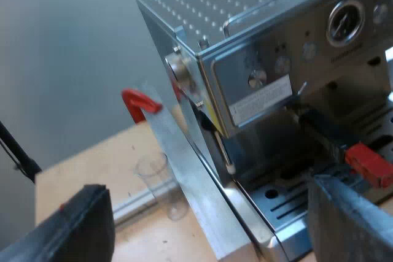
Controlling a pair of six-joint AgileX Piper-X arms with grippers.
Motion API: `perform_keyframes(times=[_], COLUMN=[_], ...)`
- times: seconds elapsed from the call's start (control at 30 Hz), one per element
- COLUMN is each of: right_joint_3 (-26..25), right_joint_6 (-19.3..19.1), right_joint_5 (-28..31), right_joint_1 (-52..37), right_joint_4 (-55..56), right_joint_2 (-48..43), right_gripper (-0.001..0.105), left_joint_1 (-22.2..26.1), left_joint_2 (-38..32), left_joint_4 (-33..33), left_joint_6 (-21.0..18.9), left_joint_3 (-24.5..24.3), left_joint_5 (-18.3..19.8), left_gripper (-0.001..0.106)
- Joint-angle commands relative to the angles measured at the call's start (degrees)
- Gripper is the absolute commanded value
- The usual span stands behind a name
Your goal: Put the handle in the coffee machine
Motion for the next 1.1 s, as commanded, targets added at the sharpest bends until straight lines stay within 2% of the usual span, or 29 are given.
perform_keyframes(times=[0.03, 0.27, 0.33, 0.53, 0.7, 0.87, 1.0, 1.03, 1.1], right_joint_3=[-0.46, -0.46, -1.03, -0.73, -0.73, -0.73, -0.73, -0.73, -0.73], right_joint_6=[-1.04, -1.04, -1.04, -1.62, -1.62, -1.62, -1.62, -1.62, -1.62], right_joint_5=[0.0, 0.0, 0.0, -2.88, -2.88, -3.31, -3.3, -3.3, -3.3], right_joint_1=[-0.22, -0.22, -0.22, -0.22, -0.22, -0.22, -0.22, -0.22, -0.22], right_joint_4=[-0.2, 4.87, 8.96, 11.56, 12.43, 12.71, 12.77, 12.63, 12.34], right_joint_2=[-2.77, -9.31, -9.21, -9.23, -9.23, -9.23, -9.23, -9.23, -9.23], right_gripper=[0.048, 0.048, 0.048, 0.048, 0.048, 0.048, 0.048, 0.048, 0.048], left_joint_1=[0.03, 0.03, 0.03, 0.03, 0.21, 0.21, 0.21, 0.21, 0.21], left_joint_2=[-3.51, -10.2, -12.13, -17.69, -17.76, -17.76, -17.76, -17.76, -17.76], left_joint_4=[-0.07, 1.55, 4.36, 12.09, 16.06, 14.2, 8.08, 4.36, 2.42], left_joint_6=[-0.68, -0.68, -0.68, -0.68, -1.17, -1.43, -1.93, -4.83, -6.52], left_joint_3=[-0.25, -0.42, -0.39, 0.02, 0.34, 0.76, 2.02, 3.47, 4.44], left_joint_5=[-0.59, -0.59, -0.59, -0.59, -2.31, -2.31, -2.31, -2.31, -2.31], left_gripper=[0.068, 0.068, 0.068, 0.068, 0.068, 0.068, 0.068, 0.068, 0.068])
